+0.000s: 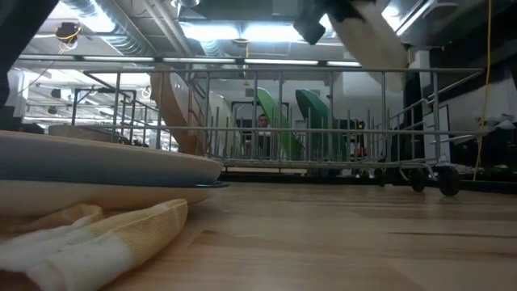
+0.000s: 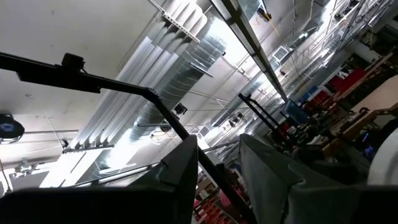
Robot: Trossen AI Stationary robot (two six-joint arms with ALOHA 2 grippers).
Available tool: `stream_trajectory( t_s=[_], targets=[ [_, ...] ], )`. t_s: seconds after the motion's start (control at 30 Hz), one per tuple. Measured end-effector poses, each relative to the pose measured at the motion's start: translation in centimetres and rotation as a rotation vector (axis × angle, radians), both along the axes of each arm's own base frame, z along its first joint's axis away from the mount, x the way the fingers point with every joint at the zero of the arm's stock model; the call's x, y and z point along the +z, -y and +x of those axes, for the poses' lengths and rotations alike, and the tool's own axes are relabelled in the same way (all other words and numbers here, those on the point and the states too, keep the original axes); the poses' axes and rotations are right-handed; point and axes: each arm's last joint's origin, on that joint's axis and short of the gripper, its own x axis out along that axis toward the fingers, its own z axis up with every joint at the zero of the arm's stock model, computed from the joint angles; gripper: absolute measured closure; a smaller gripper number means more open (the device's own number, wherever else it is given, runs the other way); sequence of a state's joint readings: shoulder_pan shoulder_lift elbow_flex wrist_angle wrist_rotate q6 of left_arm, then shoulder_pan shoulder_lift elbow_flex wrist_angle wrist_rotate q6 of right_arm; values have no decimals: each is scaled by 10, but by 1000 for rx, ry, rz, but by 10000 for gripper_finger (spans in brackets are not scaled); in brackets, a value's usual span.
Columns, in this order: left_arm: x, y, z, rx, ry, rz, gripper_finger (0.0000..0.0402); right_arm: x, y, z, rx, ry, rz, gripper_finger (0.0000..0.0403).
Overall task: Sort dishes
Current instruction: Put the white plate in the dish rack
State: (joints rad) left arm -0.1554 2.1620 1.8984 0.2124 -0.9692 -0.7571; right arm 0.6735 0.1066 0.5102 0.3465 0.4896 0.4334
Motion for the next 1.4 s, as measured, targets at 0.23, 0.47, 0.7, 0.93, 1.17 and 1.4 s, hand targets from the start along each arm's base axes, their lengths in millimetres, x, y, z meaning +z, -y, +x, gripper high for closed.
stream_trajectory(
  t_s=[0.23, 0.47, 0.7, 0.93, 1.17, 1.4],
  targets=[
    [-1, -28, 2, 50, -9, 0, 350, -1, 0, 0, 5, -5, -4, 282],
    [-10, -29, 1, 53, -93, -12, 350, -1, -1, 0, 10, -4, -6, 282],
    [-20, -25, -2, 68, -135, -58, 350, -1, -1, 1, 10, -14, -14, 282],
    [-20, -26, -2, 81, -121, -72, 350, -3, -2, 2, 10, -36, -30, 282],
    [-17, -26, -2, 119, -61, -86, 350, -4, -3, 3, 10, -46, -38, 282],
    [-16, -25, -2, 141, -75, -59, 350, -4, -3, 3, 10, -46, -38, 282]
  ],
)
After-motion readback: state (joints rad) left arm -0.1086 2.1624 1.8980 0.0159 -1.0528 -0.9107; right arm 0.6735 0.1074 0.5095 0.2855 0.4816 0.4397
